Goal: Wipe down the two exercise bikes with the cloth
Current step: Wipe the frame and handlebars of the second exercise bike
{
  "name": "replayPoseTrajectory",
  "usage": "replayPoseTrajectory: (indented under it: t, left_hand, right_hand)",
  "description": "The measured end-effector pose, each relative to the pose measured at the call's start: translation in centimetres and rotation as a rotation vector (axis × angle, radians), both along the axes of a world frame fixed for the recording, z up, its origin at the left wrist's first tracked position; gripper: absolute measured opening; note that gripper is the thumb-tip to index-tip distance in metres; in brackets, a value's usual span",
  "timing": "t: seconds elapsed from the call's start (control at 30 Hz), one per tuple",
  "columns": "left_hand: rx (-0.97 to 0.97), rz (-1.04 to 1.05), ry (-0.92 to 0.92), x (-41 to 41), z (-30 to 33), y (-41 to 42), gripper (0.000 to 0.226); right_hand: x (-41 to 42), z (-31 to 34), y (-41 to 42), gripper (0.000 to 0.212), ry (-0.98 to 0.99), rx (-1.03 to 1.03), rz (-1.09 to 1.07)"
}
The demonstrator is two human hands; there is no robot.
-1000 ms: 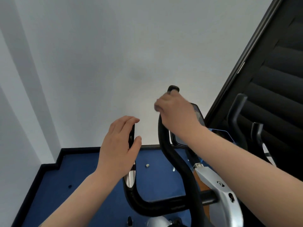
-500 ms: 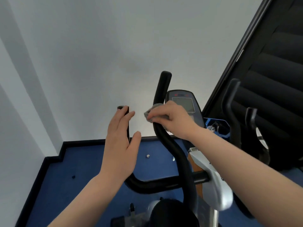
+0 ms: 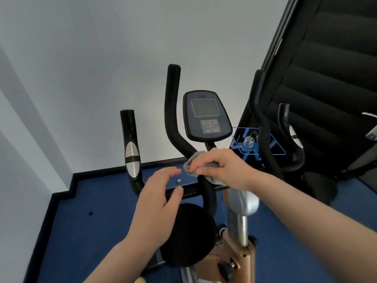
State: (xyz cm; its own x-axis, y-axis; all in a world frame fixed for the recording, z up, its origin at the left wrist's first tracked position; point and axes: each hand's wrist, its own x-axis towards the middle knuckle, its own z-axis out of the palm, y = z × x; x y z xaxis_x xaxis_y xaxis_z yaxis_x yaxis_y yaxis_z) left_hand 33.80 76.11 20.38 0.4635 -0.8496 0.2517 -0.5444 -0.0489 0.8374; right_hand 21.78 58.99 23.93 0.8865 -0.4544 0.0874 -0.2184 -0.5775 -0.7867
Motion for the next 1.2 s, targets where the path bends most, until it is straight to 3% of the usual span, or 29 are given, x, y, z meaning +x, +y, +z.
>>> replayPoseTrajectory:
  t: [0.43,0.57,0.63,0.73,0.83,0.97,1.03,1.1,1.13,1.2]
  left_hand:
    - [0.059,0.041,-0.149,-2.0,-0.6,1.1,0.029]
    - [0.084,0.040,-0.172,-1.9,-0.5,1.2,0.030]
    - [0.079,0.051,-0.164,-1.9,-0.5,1.3,0.029]
    - [0.071,0.069,-0.125,-2.0,-0.4,1.4,0.027]
    - [0.065,0.071,-0.116,-2.0,-0.5,1.4,0.027]
    - [0.048,0.079,-0.115,-2.0,-0.6,1.4,0.026]
    - [0.043,0.072,-0.113,-1.9,-0.7,1.4,0.026]
    - [0.039,0.072,-0.108,-1.9,-0.7,1.4,0.026]
    - [0.035,0.074,-0.105,-1.9,-0.7,1.4,0.026]
    - [0.023,0.092,-0.098,-2.0,-0.7,1.5,0.027]
  right_hand:
    - [-5.5,-6.8,10.0,0.023,-0.338,0.212,-0.453]
    - [-6.6,-4.5,10.2,0.020,-0.263,0.618,-0.432]
    - [-6.9,-3.1,9.0,0.018,-0.312,0.738,-0.534]
    - [-5.9,-2.8,6.2,0.022,-0.309,0.254,-0.846]
    - [-2.1,-4.6,6.5,0.027,-0.066,-0.184,-0.884]
    - [-2.3,-5.4,7.2,0.035,-0.131,-0.182,-0.722]
    - [-4.1,-4.7,5.8,0.038,0.000,-0.295,-0.608]
    - [-4.3,-4.0,4.4,0.038,0.257,-0.513,-0.603]
    - [-3.6,-3.8,4.1,0.036,0.319,-0.541,-0.647]
    - [-1.9,-3.5,4.9,0.032,0.259,-0.420,-0.725]
